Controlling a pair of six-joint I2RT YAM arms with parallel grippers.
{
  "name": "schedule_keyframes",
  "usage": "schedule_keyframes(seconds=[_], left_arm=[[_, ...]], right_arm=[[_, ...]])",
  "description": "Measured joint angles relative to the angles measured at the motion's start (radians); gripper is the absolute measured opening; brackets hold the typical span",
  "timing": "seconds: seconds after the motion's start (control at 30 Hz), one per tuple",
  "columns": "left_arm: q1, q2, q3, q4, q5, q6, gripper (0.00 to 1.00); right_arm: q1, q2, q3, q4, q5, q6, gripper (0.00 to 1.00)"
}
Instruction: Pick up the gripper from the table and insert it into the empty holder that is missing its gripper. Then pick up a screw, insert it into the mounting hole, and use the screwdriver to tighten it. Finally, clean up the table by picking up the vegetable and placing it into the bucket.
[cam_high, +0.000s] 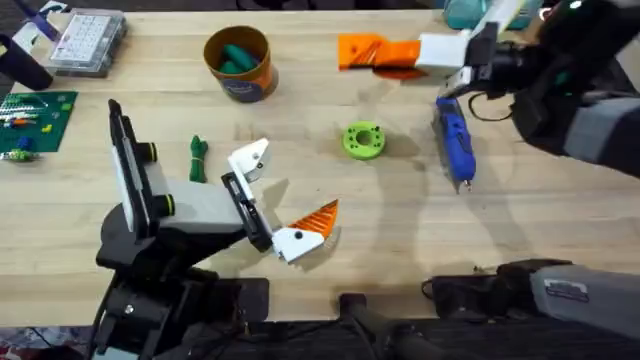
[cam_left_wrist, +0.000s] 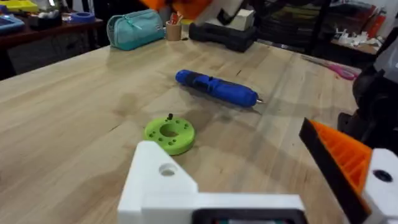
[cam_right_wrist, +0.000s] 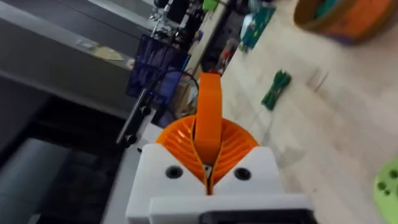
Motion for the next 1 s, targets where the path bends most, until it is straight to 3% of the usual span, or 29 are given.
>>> schedule_keyframes(seconds=[0.33,0.67,1.0], left_arm=[[0.0,0.0,0.0,0.0,0.0,0.0,0.991],[0.0,0.0,0.0,0.0,0.0,0.0,0.991],[0.0,0.0,0.0,0.0,0.0,0.0,0.991]], right_arm=[[0.019,0.123,-0.007,0.005,-0.162,0.097,0.01],[0.146,0.256,-0.007,0.018,-0.198,0.117,0.01],[0.233,0.366,-0.011,0.266,-0.203,0.251,0.01]])
